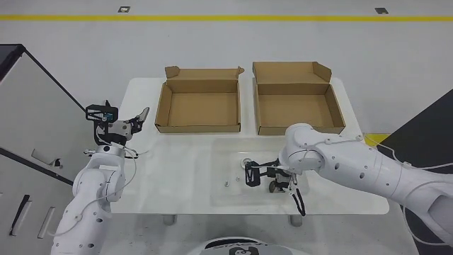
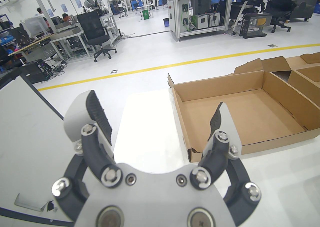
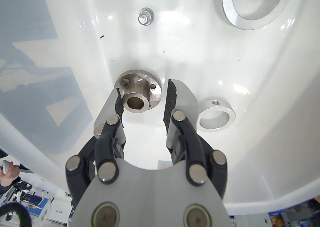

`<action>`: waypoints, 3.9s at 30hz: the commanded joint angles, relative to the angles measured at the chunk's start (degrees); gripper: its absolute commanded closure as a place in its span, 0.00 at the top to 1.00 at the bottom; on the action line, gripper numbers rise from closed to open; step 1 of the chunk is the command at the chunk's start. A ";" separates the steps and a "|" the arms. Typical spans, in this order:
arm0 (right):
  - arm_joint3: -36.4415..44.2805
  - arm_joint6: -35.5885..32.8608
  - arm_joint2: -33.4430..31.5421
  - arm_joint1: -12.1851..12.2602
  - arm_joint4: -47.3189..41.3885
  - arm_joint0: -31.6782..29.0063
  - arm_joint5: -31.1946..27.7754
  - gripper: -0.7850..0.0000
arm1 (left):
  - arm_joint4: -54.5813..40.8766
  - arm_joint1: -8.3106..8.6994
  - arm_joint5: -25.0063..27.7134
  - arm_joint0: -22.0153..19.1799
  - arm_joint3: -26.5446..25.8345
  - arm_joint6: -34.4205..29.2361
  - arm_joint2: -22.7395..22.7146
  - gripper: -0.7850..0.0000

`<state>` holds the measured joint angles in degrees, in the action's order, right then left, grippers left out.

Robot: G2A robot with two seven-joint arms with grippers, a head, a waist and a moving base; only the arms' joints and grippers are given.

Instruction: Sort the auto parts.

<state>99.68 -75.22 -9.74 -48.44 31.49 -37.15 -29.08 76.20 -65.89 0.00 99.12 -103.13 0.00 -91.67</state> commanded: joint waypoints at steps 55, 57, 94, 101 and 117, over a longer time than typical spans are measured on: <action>8.74 -5.75 -7.54 3.12 -8.54 6.42 5.77 0.00 | 0.00 0.00 0.00 0.00 0.00 0.00 0.00 1.00; 10.86 -6.71 -9.34 4.30 -9.85 7.35 6.73 0.00 | 0.00 0.00 0.00 0.00 0.00 0.00 0.00 1.00; 0.04 7.00 -30.74 15.95 -47.05 0.39 6.60 0.00 | 0.00 0.00 0.00 0.00 0.00 0.00 0.00 1.00; -5.07 11.32 -34.07 17.03 -70.96 -8.94 -2.83 0.00 | 0.00 0.00 0.00 0.00 0.00 0.00 0.00 1.00; 3.17 6.50 -38.65 11.45 -108.91 -10.32 -6.49 0.00 | 0.00 0.00 0.00 0.00 0.00 0.00 0.00 1.00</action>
<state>101.96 -68.44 -47.80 -36.53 -75.57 -47.51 -35.85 76.20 -65.89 0.00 99.12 -103.13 0.00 -91.67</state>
